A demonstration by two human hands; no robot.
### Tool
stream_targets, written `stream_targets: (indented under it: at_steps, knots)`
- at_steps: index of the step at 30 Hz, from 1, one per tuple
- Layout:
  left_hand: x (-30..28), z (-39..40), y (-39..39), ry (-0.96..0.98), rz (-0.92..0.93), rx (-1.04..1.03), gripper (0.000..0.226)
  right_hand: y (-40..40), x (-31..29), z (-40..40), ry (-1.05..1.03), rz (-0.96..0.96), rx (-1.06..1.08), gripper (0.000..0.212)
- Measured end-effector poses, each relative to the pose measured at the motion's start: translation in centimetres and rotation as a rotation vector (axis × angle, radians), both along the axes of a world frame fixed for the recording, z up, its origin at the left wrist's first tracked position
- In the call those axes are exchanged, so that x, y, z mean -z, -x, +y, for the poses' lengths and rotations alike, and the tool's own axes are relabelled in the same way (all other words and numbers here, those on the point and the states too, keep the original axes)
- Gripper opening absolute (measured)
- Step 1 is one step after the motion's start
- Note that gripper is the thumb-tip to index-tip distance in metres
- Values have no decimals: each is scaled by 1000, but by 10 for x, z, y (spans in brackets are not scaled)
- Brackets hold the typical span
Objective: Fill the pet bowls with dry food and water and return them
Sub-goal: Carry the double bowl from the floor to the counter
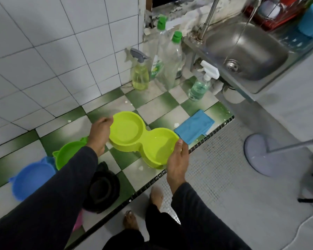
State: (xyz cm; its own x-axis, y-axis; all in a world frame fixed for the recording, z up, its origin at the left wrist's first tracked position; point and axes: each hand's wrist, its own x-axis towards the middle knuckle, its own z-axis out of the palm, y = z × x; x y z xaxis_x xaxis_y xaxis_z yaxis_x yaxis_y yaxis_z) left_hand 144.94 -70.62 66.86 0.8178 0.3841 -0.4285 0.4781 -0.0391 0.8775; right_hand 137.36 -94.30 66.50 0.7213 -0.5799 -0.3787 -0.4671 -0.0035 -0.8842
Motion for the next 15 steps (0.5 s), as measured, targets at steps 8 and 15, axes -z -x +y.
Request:
stream_targets:
  at_steps: [8, 15]
  knots:
    - [16, 0, -26, -15, 26, 196, 37, 10, 26, 12, 77, 93, -78, 26]
    - [26, -4, -42, -79, 12, 298, 38, 12, 28, 4, 185, 150, -204, 36]
